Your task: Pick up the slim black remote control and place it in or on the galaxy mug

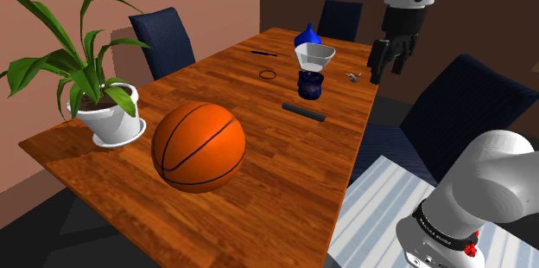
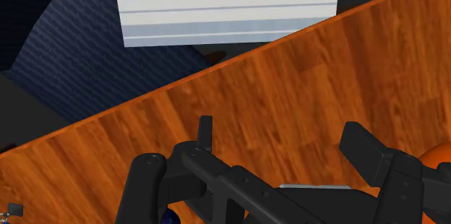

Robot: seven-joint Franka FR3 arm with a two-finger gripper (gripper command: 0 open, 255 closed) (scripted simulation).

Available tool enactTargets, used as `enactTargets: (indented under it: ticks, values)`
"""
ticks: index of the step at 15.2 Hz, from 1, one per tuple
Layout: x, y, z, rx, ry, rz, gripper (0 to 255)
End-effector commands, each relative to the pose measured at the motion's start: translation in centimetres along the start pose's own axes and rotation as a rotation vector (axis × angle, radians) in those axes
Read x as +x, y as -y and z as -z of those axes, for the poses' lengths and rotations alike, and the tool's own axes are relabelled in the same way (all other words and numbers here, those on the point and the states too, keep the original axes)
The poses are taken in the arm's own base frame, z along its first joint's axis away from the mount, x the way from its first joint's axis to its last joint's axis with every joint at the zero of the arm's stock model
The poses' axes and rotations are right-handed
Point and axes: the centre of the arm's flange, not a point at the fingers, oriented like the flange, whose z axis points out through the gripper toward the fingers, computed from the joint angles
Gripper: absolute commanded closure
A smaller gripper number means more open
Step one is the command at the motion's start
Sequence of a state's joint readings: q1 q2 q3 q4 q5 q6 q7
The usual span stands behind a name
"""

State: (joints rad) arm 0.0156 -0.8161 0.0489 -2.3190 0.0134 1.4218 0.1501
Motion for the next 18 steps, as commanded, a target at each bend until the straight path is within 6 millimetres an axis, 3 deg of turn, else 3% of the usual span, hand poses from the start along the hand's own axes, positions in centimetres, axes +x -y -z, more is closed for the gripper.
enactTargets:
  ticks: [1,18]
  values:
    - [0.0,0.0,0.0,0.000,0.000,0.000,0]
    - [16.7,-5.0,-13.9,0.058,-0.035,0.229,0]
